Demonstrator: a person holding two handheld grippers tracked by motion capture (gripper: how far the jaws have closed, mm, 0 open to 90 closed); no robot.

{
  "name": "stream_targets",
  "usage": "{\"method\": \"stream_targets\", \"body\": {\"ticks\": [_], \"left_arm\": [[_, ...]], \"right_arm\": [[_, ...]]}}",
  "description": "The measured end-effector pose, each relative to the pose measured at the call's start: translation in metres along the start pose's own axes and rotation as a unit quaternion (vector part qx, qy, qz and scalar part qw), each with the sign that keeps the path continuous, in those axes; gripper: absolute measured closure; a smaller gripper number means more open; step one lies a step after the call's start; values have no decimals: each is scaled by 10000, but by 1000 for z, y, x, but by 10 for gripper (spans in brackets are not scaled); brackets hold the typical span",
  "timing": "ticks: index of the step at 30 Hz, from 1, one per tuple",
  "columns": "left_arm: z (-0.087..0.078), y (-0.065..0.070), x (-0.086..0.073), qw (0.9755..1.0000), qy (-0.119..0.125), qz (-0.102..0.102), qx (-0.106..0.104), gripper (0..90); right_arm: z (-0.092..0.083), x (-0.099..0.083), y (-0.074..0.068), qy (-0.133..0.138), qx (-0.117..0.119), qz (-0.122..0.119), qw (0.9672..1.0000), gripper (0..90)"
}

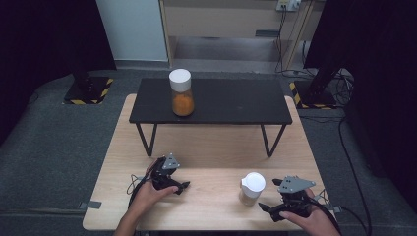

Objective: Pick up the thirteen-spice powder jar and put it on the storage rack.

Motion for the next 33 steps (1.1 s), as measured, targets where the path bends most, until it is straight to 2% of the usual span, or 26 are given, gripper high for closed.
{"method": "stream_targets", "body": {"ticks": [21,33], "left_arm": [[0,0,0,10000,1,-3,1,0],[0,0,0,10000,4,-2,2,0]], "right_arm": [[9,7,-6,169,109,-57,9998,67],[20,13,-9,122,153,-68,9998,72]]}}
Point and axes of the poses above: each handheld gripper's, and its own axes: z roughly forward along the jaws, x roughly out of its top, y roughly to its right, the point moved 10 cm from there along z, roughly forward along the jaws, and after that the axes turned 5 degrees about z, right-handed, at the moved point
